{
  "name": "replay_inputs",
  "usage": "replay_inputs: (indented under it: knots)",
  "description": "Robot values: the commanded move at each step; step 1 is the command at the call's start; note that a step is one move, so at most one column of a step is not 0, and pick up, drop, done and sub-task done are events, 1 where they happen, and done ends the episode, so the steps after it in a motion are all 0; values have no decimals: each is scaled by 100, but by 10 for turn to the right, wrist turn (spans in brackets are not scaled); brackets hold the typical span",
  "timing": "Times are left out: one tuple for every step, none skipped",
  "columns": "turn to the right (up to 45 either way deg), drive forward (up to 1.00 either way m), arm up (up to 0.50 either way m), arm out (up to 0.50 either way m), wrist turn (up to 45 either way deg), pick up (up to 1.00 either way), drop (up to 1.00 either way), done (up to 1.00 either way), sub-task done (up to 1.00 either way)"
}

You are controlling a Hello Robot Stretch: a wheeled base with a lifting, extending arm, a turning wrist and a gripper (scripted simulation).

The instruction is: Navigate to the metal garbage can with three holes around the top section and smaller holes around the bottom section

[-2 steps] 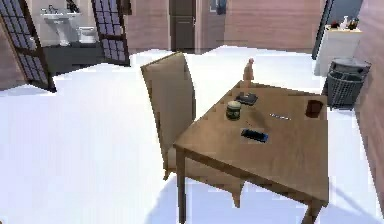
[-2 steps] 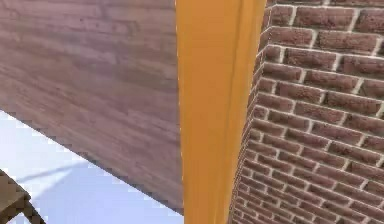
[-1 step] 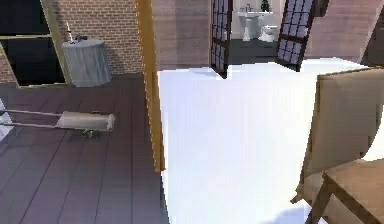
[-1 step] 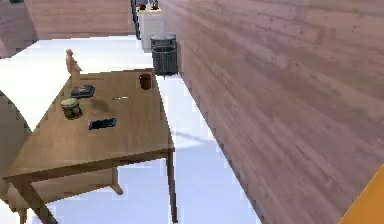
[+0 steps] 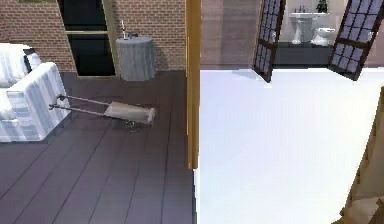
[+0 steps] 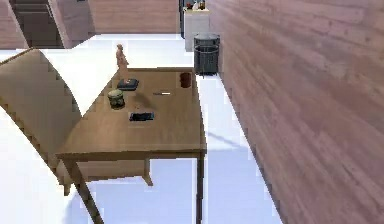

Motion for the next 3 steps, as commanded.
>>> replay_inputs:
  knots:
    - [0, 15, 0, 0, 0, 0, 0, 0, 0]
    - [270, 0, 0, 0, 0, 0, 0, 0, 0]
    - [0, 100, 0, 0, 0, 0, 0, 0, 0]
